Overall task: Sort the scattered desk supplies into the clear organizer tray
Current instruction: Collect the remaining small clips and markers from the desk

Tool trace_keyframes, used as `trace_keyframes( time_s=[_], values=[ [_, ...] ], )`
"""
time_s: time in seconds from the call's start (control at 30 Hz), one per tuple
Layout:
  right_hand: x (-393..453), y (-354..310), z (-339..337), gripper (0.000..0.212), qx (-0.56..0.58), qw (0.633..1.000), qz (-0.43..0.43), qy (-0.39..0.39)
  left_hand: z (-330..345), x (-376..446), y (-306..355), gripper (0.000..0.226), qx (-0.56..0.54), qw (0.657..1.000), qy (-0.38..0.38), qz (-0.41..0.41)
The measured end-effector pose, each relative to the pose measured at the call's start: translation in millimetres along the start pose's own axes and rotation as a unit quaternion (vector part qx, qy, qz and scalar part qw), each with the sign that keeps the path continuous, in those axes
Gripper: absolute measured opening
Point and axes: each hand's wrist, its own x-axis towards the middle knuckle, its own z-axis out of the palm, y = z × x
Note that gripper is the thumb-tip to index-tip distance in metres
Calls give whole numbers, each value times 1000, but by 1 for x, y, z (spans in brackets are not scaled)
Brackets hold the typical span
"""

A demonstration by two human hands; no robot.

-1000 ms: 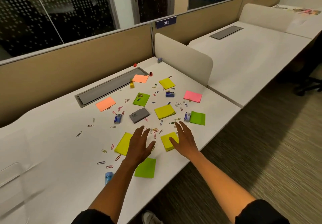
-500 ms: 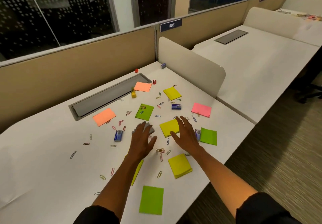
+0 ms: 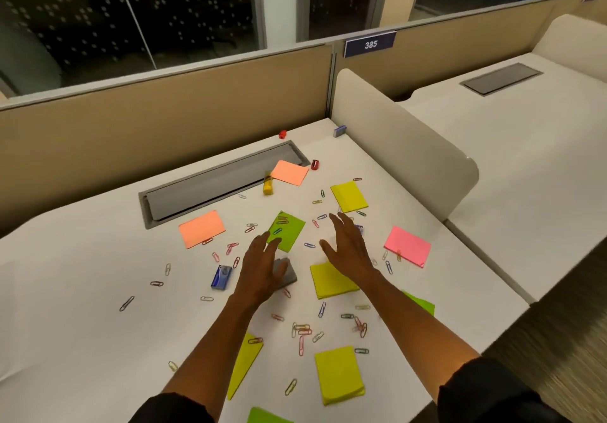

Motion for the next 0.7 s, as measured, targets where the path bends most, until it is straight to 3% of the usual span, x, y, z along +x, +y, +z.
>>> trace_keyframes(
  time_s=[0.3,0.7],
  values=[
    [105,34,0,65,7,999,-21,-38,10,75,15,62,23,999,14,-31],
    [224,62,18,66,33,996,-17,-75,27,184,34,50,18,998,39,-47]
  ],
)
